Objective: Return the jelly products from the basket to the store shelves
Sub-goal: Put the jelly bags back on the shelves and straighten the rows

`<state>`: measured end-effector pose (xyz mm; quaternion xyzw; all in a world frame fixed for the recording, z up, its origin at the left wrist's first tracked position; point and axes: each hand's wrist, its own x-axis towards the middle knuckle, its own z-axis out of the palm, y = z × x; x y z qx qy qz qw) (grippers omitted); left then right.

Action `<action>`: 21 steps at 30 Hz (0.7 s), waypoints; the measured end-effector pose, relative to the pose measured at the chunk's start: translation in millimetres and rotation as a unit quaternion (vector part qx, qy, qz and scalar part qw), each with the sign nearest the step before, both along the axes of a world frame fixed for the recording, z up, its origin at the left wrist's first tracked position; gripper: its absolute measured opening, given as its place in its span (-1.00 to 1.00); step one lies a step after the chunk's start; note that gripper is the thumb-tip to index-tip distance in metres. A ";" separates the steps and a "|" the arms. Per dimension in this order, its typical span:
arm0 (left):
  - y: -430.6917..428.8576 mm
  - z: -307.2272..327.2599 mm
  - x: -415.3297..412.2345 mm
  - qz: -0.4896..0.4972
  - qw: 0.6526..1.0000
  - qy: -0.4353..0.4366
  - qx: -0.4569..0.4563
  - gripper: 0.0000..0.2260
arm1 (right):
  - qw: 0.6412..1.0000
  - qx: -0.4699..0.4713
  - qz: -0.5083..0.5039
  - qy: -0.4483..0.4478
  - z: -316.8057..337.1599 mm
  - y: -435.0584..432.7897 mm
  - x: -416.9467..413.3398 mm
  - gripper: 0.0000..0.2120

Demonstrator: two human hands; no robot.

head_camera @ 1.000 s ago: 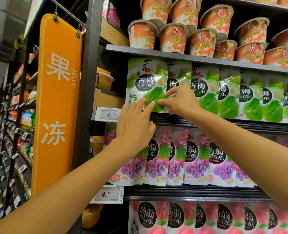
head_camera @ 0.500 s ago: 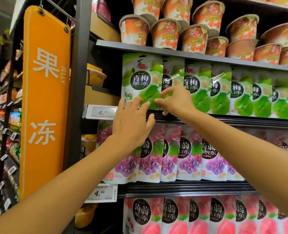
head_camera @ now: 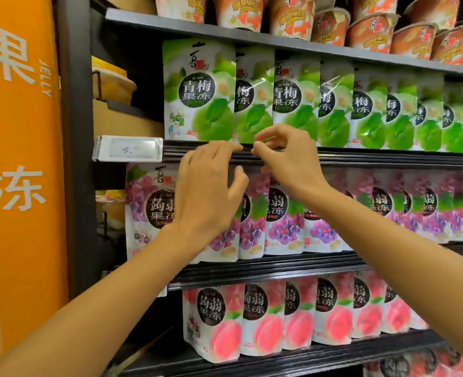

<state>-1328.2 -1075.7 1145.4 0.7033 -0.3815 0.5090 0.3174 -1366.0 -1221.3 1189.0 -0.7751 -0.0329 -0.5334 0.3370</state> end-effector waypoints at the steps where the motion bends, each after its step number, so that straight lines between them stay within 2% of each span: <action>1: -3.9 -7.2 -3.6 -0.052 0.998 0.023 -0.026 -0.72 | 1.000 0.009 0.011 -0.003 -11.1 -3.1 -5.2 -0.90; 4: -13.6 -35.7 -12.3 -0.155 0.982 0.055 -0.092 -0.83 | 0.998 0.014 0.028 -0.051 -52.4 -11.5 -27.5 -0.88; 6: -18.7 -56.7 -18.8 -0.162 0.979 0.050 -0.113 -0.86 | 0.996 0.012 0.046 -0.070 -79.0 -17.5 -43.3 -0.85; 9: -26.9 -92.1 -34.7 -0.170 0.974 0.089 -0.123 -0.89 | 0.994 0.043 0.092 -0.039 -118.4 -32.3 -65.4 -0.87; 12: -42.3 -146.3 -56.2 -0.169 0.959 0.181 -0.137 -0.87 | 0.990 0.068 0.122 0.023 -172.0 -56.5 -86.3 -0.88; 16: -63.1 -245.3 -87.1 -0.131 0.949 0.272 -0.089 -0.86 | 0.965 0.121 0.168 0.161 -268.8 -100.7 -112.9 -0.90; 21: -73.4 -392.2 -127.7 -0.080 0.886 0.448 -0.084 -0.81 | 0.904 0.197 0.184 0.331 -418.2 -146.5 -156.8 -0.81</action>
